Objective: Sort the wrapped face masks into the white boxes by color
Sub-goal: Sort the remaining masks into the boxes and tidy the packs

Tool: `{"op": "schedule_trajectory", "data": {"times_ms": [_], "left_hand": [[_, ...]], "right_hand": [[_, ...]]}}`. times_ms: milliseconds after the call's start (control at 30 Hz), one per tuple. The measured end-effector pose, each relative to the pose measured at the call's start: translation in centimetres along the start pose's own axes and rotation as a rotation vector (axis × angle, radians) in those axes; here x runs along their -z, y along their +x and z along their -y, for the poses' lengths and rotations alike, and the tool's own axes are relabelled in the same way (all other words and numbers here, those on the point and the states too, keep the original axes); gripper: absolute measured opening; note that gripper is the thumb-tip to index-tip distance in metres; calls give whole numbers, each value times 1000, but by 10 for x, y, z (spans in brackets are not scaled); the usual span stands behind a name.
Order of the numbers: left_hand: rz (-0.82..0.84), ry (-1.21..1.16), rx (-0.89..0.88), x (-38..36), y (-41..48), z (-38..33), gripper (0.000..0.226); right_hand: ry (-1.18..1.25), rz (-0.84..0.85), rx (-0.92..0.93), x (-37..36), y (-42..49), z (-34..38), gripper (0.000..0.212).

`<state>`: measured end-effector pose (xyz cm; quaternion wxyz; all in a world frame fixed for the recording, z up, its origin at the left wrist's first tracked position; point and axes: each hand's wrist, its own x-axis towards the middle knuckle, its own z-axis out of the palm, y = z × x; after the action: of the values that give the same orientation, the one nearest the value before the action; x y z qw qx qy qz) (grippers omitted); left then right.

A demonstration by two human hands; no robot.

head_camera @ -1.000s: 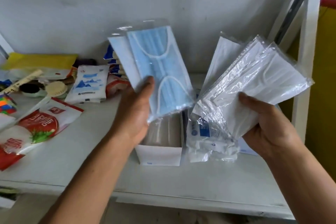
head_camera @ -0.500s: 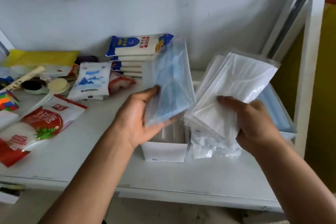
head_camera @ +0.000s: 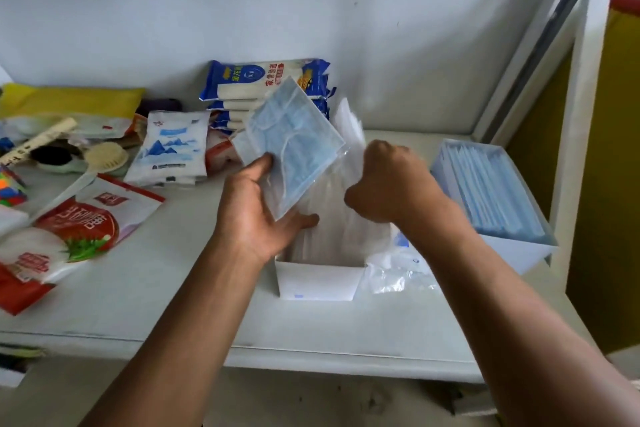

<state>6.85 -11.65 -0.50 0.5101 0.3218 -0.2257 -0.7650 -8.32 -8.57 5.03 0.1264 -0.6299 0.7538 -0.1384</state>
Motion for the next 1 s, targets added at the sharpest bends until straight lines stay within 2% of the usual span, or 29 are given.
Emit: {"op": "schedule_trajectory", "data": {"times_ms": [67, 167, 267, 400, 600, 700, 767, 800, 933, 1000], "left_hand": [[6, 22, -2, -1, 0, 2, 32], [19, 46, -4, -4, -3, 3, 33], [33, 27, 1, -1, -2, 5, 36], [-12, -4, -24, -4, -4, 5, 36], [-82, 23, -96, -9, -6, 4, 30], [-86, 26, -130, -9, -3, 3, 35], [-96, 37, -146, -12, -4, 4, 40], [-99, 36, -158, -14, -6, 3, 40], [-46, 83, -246, -23, -12, 3, 48], [11, 206, -289, -32, -16, 9, 49]], "right_hand": [[-34, 52, -25, -4, 2, 8, 31], [-80, 115, -32, -16, 5, 15, 10], [-101, 137, -55, -18, 0, 19, 38], [-207, 106, -34, -24, -6, 28, 35], [-432, -22, -36, -55, 10, 28, 53], [-418, -59, -11, -64, 11, 22, 54], [-272, -28, 12, -60, 12, 13, 53], [-110, -11, 24, -55, 13, 6, 55], [1022, -20, -104, -21, 6, -32, 55], [1320, 149, -64, -11, -5, -50, 64]]}}
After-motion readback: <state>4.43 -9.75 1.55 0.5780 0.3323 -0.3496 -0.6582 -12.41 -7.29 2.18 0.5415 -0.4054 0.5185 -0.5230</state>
